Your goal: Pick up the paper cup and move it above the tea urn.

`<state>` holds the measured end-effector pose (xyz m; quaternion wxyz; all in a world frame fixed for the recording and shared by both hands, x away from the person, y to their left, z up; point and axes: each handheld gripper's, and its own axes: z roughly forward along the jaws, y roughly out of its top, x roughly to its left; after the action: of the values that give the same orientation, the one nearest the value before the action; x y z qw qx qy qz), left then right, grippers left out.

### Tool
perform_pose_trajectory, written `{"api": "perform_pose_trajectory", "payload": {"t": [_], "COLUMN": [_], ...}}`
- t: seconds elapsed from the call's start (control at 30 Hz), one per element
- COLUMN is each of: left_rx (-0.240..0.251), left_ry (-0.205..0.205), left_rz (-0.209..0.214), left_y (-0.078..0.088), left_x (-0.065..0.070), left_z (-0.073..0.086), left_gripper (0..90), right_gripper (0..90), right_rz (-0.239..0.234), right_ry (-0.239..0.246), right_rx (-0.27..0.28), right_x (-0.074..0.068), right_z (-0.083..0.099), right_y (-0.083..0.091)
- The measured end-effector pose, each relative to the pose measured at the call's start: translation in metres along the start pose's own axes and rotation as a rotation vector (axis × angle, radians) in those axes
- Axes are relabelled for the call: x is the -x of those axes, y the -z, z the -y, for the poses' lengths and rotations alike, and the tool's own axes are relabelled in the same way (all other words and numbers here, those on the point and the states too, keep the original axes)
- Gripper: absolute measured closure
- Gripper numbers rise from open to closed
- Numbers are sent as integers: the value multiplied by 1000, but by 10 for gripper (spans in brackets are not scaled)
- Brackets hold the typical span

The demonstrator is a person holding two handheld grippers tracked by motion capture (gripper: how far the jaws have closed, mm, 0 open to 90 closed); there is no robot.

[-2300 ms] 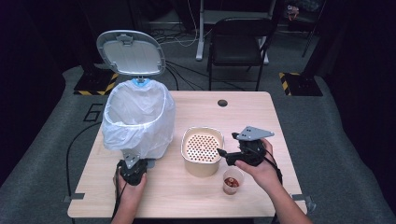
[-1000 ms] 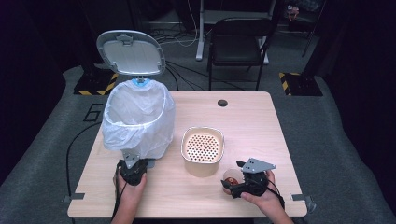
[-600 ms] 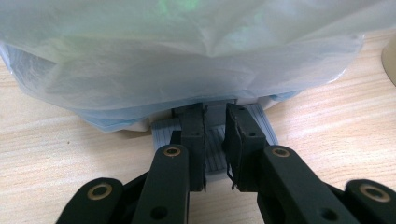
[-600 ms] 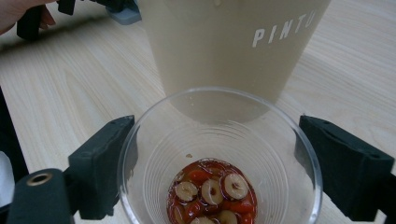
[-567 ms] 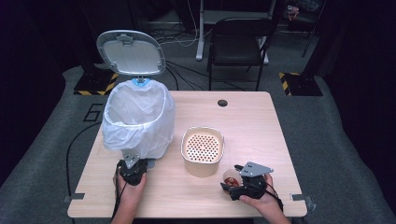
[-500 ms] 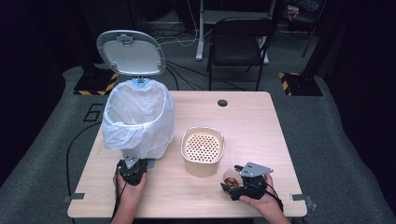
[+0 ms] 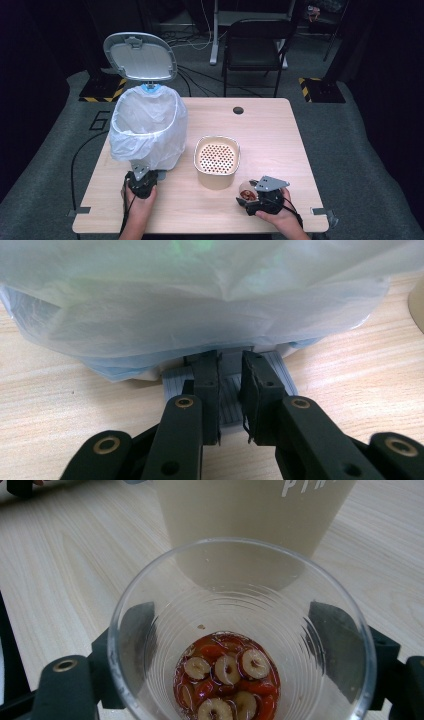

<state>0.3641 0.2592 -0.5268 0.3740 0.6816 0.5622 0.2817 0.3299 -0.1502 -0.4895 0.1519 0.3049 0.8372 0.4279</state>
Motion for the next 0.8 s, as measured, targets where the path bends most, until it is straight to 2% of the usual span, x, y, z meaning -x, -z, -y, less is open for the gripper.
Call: {"api": "perform_pose_trajectory", "payload": {"t": [0.13,0.33,0.43,0.8], "left_rx": [0,0,0,0], "left_ry": [-1,-2,-1,-2], "left_rz": [0,-1,-1,0], "left_y": [0,0,0,0], "left_x": [0,0,0,0], "left_z": [0,0,0,0], "left_gripper": [783,783,783,783], "right_gripper": [224,260,265,297], "right_rz": [1,-6,-6,-13], "right_ry": [12,30,19,34], "right_rx": [-10,6,11,18], "right_x": [0,-1,-1,0], "right_z": [1,-2,-2,-4], "right_y": [-1,1,1,3]}}
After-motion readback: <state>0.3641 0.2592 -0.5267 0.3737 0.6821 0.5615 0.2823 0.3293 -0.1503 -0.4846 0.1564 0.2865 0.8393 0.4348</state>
